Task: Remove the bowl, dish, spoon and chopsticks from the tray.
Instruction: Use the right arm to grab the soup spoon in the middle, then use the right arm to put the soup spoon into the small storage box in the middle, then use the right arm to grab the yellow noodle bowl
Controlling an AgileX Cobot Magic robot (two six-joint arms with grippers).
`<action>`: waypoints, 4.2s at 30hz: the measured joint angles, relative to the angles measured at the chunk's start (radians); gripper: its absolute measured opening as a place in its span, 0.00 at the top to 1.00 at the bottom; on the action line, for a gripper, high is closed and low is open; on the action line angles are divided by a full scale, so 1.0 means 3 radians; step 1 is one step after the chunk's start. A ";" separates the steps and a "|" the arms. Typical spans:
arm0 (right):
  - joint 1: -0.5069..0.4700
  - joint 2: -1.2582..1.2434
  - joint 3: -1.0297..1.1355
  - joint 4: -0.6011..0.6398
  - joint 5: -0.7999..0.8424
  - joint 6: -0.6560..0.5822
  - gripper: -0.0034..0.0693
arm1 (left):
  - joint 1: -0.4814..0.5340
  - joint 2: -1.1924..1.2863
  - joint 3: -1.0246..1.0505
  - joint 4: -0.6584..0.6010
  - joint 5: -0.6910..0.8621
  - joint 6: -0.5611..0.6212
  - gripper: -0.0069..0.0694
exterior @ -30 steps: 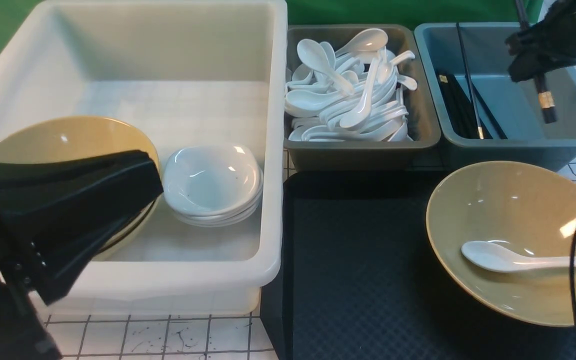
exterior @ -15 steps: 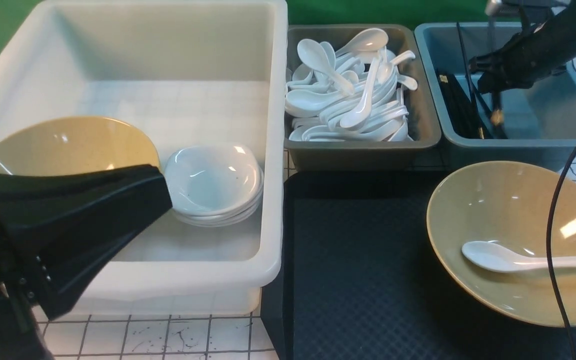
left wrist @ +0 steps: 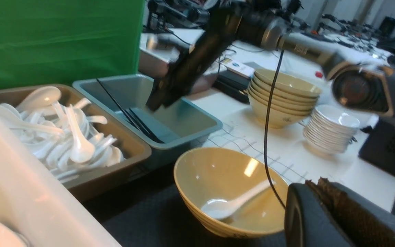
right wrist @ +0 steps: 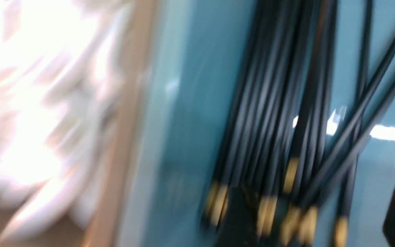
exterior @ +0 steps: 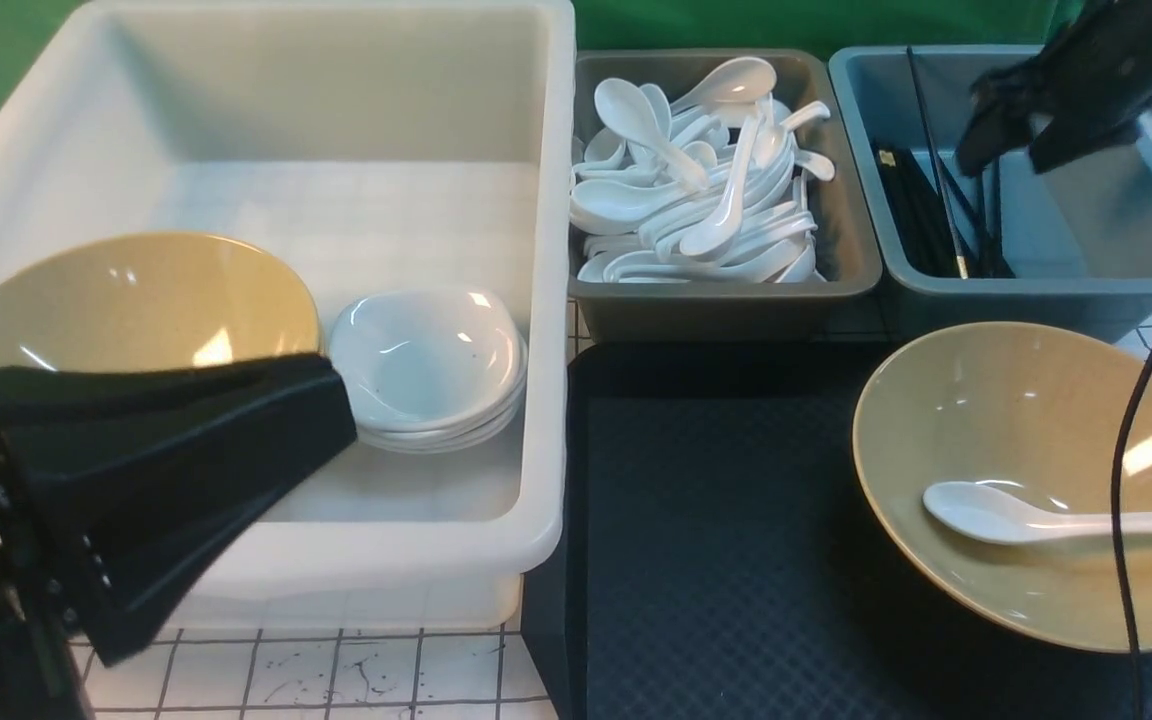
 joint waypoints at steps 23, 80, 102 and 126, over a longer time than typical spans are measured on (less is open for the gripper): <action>0.0952 -0.2851 0.3864 -0.1243 -0.0309 -0.1555 0.45 | 0.0000 0.0000 0.0000 0.0139 0.0682 0.0062 0.91; 0.1204 -0.0273 0.0817 -0.0580 -0.1793 0.0093 0.79 | 0.0000 0.0000 0.0000 0.0138 -0.0325 -0.0049 0.91; 0.1220 -0.0093 -0.0325 -0.0585 0.0010 0.0178 0.31 | 0.0000 0.0000 0.0001 0.0819 -0.0153 -0.0464 0.91; 0.2390 -0.2398 0.3576 -0.1091 -0.0355 0.0520 0.47 | 0.0000 0.0000 0.0001 0.1693 0.0523 -0.1749 0.91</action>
